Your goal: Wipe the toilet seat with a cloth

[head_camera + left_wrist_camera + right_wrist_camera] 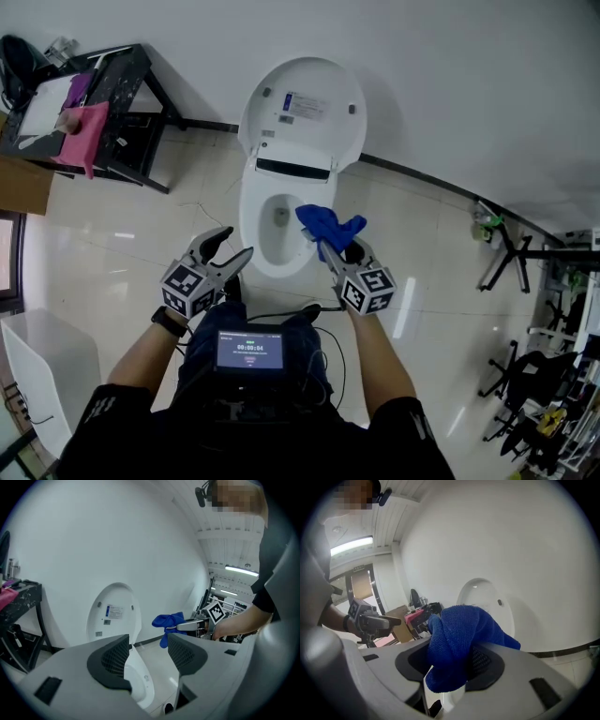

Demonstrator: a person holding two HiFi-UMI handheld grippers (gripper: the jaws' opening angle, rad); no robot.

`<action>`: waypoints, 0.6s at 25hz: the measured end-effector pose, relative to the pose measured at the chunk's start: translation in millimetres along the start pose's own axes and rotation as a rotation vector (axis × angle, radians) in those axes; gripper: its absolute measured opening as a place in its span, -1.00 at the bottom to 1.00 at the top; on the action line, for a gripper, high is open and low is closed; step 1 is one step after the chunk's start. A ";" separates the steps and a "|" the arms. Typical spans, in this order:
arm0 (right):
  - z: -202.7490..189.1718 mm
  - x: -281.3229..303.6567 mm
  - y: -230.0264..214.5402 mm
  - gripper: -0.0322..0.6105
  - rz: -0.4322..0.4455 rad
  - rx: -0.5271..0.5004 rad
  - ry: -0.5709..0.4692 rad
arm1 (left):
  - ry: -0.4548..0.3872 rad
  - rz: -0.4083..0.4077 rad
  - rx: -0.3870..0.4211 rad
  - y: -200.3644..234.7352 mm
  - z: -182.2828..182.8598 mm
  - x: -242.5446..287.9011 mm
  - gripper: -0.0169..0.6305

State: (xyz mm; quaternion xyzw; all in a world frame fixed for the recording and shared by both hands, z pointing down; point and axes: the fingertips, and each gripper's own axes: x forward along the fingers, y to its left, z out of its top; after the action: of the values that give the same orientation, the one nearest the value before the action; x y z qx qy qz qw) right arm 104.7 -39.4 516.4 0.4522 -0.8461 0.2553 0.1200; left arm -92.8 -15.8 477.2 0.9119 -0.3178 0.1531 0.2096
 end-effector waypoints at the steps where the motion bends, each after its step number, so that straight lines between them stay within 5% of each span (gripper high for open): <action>1: -10.6 7.0 -3.6 -0.31 0.000 0.001 0.018 | 0.014 -0.001 -0.002 1.6 -7.0 3.7 -0.18; 15: -206.8 90.2 -59.3 -0.31 -0.035 0.017 0.372 | 0.189 -0.029 -0.078 26.4 -123.2 63.3 -0.18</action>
State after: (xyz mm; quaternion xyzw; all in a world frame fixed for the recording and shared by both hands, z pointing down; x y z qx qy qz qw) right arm 97.2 -18.5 748.6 0.4129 -0.7992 0.3393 0.2749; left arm -80.3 -8.1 617.4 0.8891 -0.2891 0.2228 0.2762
